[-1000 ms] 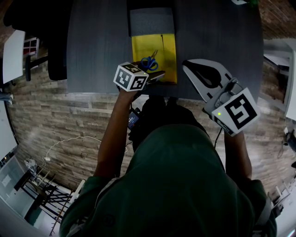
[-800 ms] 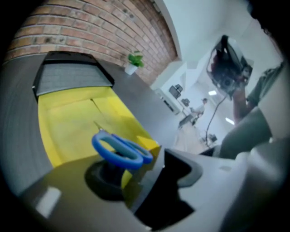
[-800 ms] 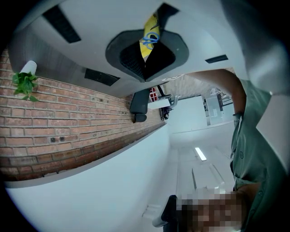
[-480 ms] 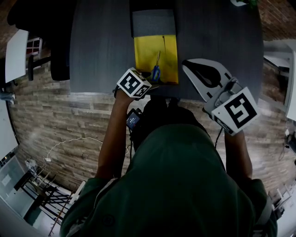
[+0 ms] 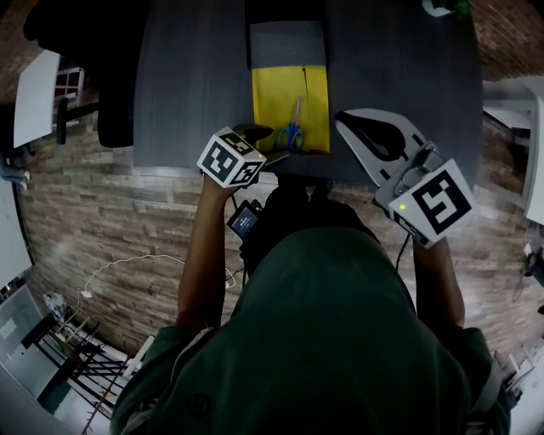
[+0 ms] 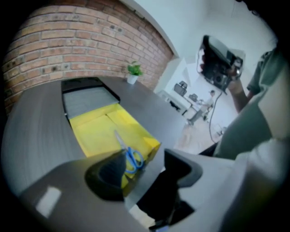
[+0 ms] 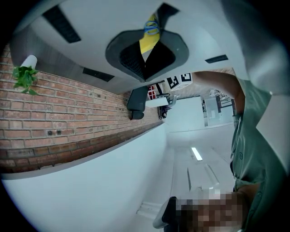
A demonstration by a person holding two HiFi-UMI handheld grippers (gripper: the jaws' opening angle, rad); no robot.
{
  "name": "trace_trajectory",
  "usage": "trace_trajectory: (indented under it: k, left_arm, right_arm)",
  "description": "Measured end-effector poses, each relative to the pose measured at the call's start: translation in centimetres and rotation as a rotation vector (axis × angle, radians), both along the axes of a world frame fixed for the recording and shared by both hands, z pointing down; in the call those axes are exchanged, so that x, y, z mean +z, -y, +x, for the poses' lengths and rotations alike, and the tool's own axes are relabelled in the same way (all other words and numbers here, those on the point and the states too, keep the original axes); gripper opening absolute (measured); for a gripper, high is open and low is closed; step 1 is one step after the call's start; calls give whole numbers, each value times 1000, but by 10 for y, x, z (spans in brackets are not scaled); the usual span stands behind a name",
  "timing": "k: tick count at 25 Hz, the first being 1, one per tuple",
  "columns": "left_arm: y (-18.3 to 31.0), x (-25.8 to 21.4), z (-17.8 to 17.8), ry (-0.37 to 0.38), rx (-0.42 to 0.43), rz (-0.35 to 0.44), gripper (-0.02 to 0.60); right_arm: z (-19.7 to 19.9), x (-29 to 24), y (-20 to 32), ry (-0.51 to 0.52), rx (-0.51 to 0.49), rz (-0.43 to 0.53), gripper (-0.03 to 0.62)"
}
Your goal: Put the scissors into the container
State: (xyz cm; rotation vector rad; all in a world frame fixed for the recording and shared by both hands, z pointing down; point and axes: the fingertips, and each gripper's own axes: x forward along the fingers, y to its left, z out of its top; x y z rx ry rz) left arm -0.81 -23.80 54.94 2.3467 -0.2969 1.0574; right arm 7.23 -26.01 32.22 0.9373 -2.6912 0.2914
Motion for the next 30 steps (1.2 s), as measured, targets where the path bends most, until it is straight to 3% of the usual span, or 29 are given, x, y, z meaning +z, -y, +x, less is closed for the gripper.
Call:
trace_trajectory:
  k: [6, 11, 14, 19, 23, 30]
  left_arm:
    - [15, -74, -5, -201, -117, 124, 249]
    - [22, -133, -23, -308, -184, 258, 243]
    - [23, -169, -37, -367, -226, 374, 204]
    - [17, -223, -56, -433, -259, 606, 74]
    - [11, -252, -72, -468, -302, 744, 2]
    - [9, -281, -90, -508, -394, 867, 0]
  right_arm:
    - [-6, -12, -11, -1, -15, 32, 5]
    - [-18, -20, -18, 3, -37, 59, 5]
    - [-27, -20, -24, -6, -60, 77, 5]
    - [-41, -7, -28, -34, -83, 99, 5]
    - [-51, 15, -31, -86, -114, 96, 5]
    - [-66, 91, -39, -215, -192, 7, 5]
